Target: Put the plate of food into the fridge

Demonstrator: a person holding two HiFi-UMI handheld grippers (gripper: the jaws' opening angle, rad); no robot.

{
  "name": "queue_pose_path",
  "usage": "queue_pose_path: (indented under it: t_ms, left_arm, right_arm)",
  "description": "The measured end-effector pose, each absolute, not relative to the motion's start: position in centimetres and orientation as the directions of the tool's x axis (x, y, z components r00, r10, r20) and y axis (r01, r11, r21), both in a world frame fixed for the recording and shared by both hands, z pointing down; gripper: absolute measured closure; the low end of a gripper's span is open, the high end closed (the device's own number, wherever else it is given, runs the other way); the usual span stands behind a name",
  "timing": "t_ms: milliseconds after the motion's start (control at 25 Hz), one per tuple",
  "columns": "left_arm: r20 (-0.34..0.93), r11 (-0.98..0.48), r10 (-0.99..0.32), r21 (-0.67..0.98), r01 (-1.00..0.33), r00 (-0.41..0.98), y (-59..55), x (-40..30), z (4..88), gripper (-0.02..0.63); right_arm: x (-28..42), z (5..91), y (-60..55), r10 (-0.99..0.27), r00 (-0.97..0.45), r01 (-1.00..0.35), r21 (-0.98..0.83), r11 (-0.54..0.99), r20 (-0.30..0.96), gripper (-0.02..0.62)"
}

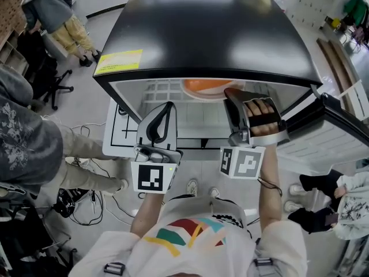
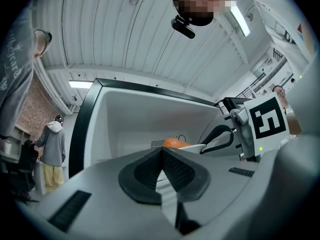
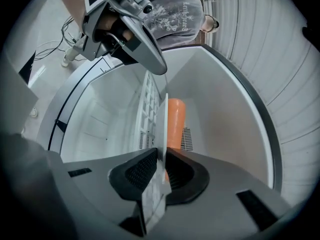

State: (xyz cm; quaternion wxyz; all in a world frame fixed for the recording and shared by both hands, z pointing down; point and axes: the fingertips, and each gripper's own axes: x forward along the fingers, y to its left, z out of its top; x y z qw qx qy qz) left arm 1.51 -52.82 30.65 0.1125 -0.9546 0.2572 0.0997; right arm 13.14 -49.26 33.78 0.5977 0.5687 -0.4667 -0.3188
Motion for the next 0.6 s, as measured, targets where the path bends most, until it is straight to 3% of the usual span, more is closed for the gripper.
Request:
queue_pose_path:
  t_ms: [600]
  left_arm:
    - [-0.220, -0.834, -0.497, -0.145, -0.532, 0.839, -53.6, 1.6, 31.4, 0.600]
  right_arm:
    - [13.8, 33.7, -53.1, -0.900, 0.347, -0.102, 0.964, 0.245, 0.265, 0.535]
